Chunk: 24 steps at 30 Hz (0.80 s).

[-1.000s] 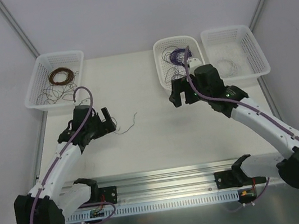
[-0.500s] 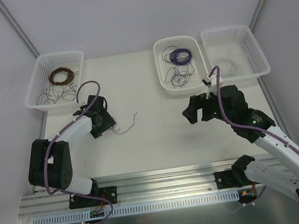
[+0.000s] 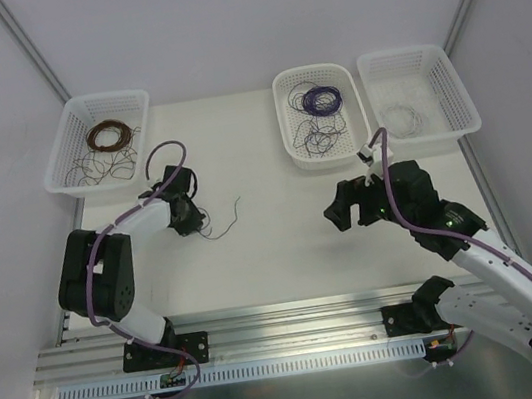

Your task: Untangle the cables

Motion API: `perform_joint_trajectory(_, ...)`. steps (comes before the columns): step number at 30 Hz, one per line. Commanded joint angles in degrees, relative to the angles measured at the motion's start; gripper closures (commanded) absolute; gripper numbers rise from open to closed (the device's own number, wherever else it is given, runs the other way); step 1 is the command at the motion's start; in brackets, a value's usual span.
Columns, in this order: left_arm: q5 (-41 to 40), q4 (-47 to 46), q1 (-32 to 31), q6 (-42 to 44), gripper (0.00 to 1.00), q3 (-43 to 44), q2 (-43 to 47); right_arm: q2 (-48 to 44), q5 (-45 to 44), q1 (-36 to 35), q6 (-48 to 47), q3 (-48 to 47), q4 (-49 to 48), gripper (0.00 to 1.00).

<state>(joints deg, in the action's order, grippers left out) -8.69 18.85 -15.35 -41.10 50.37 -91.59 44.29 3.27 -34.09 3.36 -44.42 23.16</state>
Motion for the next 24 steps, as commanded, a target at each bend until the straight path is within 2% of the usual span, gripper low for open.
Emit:
perform_joint_trajectory(1,3.0,-0.4,-2.5,2.0,1.00,-0.3,2.8,0.2,3.1,-1.1,2.1,0.7,-4.3,0.03)
perform_joint_trajectory(6,5.0,-0.7,-9.9,5.0,1.00,-0.5,8.0,2.3,7.2,-1.5,4.1,1.3,-7.8,0.03)
perform_joint_trajectory(12,8.6,-1.7,-19.0,12.6,1.00,1.1,15.2,6.2,11.1,-2.1,8.2,2.2,-13.9,0.03)
perform_joint_trajectory(19,17.7,-3.9,-24.9,20.9,1.00,1.7,22.7,10.1,12.7,-2.3,9.1,1.4,-18.8,0.03)
perform_joint_trajectory(24,24.5,-5.5,-26.3,23.7,1.00,2.4,26.3,14.0,16.3,-2.4,7.7,-0.8,-21.6,0.03)
